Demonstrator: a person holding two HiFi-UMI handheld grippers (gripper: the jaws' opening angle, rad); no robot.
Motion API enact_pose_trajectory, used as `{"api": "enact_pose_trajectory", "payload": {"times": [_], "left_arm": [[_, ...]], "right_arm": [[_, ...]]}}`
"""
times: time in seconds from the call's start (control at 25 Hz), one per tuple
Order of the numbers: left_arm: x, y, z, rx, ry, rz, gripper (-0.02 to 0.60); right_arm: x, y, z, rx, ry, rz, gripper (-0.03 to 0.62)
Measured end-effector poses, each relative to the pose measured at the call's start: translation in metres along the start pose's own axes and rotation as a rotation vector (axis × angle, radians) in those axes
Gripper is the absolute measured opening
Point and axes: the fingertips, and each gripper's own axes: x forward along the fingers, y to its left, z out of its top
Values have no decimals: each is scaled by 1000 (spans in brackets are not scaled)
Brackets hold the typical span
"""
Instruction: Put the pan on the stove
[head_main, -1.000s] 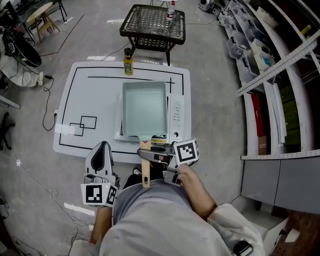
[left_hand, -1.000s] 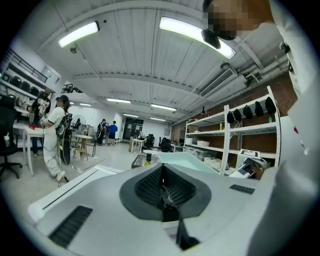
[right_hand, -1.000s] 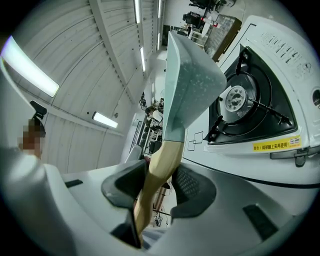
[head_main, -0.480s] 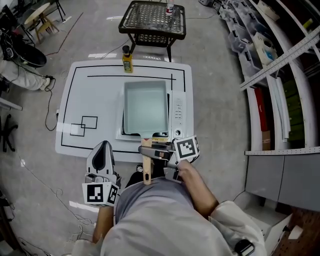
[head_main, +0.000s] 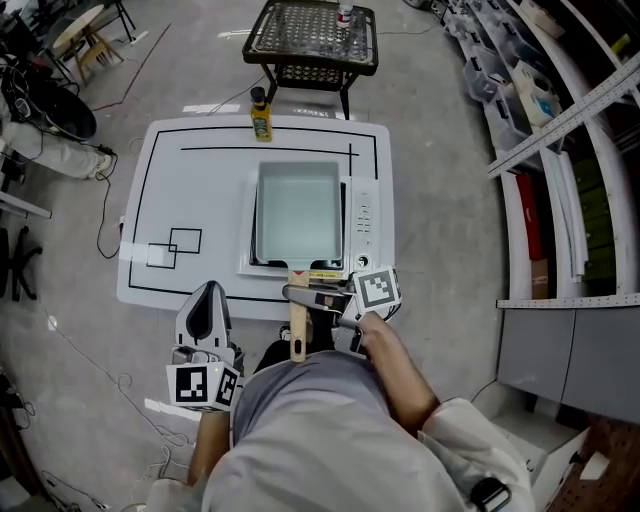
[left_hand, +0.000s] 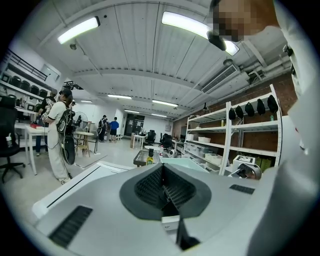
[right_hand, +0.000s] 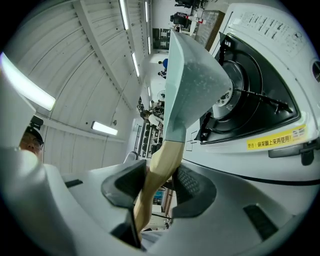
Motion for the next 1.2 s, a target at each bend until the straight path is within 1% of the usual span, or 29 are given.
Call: {"api": "enact_pose_trajectory", "payload": {"times": [0.24,0.56,0.72,0.88,1.04,1.2], "left_arm": [[-4,2,0,-5,2,6,2],[-4,6,6,-54,-27,21,2],[-5,6,8,-52,-26,21,2],[-9,10,2,-57,-15,29,2],[-10,8,-1,-62,-8,29,2],[-12,4,-2,-62,-10,21,2]], "right_arm": [[1,-5,-3,27,-4,5,166],[-1,-21,-3,33,-6,-23,166],[1,-20,-7,101,-15,-4,167],[2,-24,-4,98,-25,0,167],[-2,-35,0,47,-27,-41,167],[0,-37,0,72,-40,-20,167]]}}
